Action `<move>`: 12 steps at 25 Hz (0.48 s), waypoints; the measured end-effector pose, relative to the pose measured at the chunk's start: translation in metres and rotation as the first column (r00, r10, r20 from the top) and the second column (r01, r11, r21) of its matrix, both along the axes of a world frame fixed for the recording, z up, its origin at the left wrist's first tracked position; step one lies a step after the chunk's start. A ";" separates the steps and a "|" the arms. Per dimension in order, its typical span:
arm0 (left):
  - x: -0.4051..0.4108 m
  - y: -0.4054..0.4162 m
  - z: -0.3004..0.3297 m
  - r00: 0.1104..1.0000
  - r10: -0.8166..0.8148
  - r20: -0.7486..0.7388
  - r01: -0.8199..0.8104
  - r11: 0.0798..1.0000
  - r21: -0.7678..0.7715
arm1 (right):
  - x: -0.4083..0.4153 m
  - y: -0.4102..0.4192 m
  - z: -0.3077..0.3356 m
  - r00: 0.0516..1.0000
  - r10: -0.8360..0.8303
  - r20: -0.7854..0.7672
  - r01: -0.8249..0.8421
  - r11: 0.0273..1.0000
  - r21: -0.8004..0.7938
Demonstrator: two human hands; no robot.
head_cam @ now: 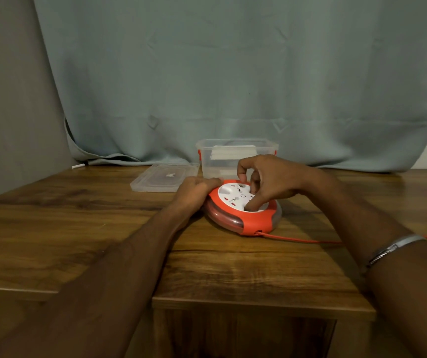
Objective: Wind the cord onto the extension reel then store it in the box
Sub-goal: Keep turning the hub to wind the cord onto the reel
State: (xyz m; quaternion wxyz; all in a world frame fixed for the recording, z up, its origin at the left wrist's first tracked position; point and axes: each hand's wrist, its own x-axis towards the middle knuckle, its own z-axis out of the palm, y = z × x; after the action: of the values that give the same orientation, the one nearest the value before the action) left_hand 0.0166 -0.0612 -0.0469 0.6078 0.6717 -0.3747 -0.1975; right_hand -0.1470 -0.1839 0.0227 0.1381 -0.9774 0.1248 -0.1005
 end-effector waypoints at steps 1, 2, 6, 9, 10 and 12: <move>0.000 0.000 -0.001 1.000 -0.002 0.000 0.002 1.000 -0.003 | 0.001 0.002 0.000 1.000 -0.016 0.003 0.016 1.000 -0.026; 0.000 0.000 -0.001 1.000 -0.003 0.001 0.003 1.000 -0.008 | 0.002 0.005 -0.001 0.999 -0.032 0.013 0.033 0.998 -0.053; 0.000 0.000 -0.001 0.999 -0.010 0.033 0.011 1.000 -0.018 | 0.009 0.012 -0.006 0.995 -0.089 0.040 0.092 0.991 -0.096; -0.001 0.000 -0.001 0.999 -0.022 0.046 0.023 1.000 -0.017 | 0.011 0.015 -0.004 0.992 -0.128 0.001 0.128 0.990 -0.051; -0.001 0.001 0.000 0.998 -0.033 0.046 0.034 0.999 -0.015 | 0.010 0.016 -0.003 0.990 -0.139 -0.015 0.138 0.990 -0.033; -0.001 0.001 0.000 0.998 -0.042 0.036 0.042 0.999 -0.019 | 0.010 0.017 -0.002 0.988 -0.150 -0.029 0.151 0.989 0.006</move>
State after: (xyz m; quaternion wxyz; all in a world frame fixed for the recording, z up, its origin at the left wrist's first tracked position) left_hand 0.0160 -0.0605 -0.0468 0.6034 0.6610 -0.4015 -0.1944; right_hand -0.1369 -0.1667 0.0212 0.1326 -0.9659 0.2007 -0.0960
